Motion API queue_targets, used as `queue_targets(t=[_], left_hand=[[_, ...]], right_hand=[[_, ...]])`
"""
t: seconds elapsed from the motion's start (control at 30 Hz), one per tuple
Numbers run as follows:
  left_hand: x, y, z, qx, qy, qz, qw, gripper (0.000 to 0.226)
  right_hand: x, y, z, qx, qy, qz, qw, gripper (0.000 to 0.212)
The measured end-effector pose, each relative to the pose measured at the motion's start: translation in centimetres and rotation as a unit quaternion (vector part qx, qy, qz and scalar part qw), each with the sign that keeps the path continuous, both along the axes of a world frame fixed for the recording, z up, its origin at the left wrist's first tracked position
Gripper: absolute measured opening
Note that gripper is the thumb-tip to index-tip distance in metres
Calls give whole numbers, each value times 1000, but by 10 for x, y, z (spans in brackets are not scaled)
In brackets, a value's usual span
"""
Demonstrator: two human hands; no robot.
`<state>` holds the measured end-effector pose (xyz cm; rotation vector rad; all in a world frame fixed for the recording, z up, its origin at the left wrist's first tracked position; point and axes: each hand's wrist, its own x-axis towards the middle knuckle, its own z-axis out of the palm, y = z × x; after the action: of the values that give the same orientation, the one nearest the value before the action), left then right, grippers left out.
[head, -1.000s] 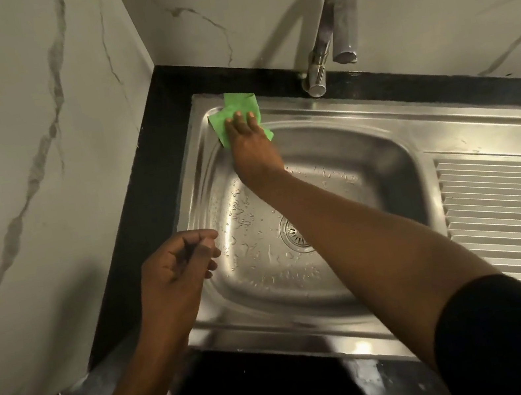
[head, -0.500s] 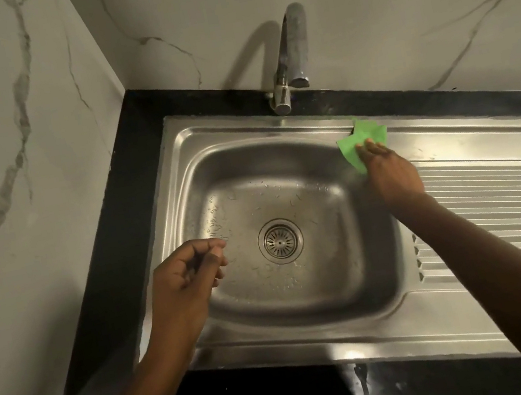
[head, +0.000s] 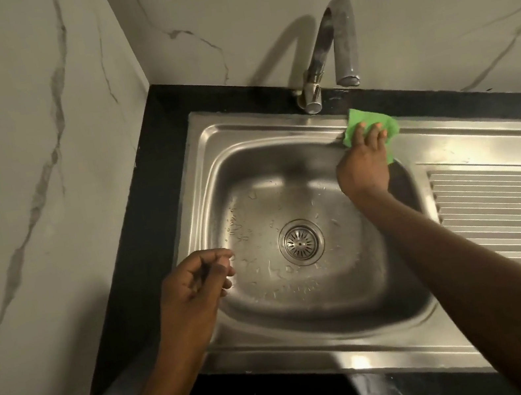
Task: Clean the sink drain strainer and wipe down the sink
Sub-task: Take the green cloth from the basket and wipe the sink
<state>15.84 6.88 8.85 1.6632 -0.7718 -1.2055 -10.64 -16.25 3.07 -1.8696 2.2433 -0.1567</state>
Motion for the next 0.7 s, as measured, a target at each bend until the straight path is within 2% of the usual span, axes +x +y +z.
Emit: queue_targets(t=[0.17,0.33,0.5,0.6,0.7], left_hand=[[5,-5,-1,11,3,-1,1000,18],[14,-8,1,14,-5,20,1000,18],[20,-6,2,21,-16,39,999,19],[22,-7,1,25,-14,43,999,14],[20,-8,3,19,-15,35,999,18]], right_hand=[[70,0,4,-4,38,105,994,74],[152,-14,20,7,17,162,987,53],[221,-18,17,35,33,267,962,60],[228,-28,14,28,43,316,947,58],[197,-34,10,0,65,385,921,59]])
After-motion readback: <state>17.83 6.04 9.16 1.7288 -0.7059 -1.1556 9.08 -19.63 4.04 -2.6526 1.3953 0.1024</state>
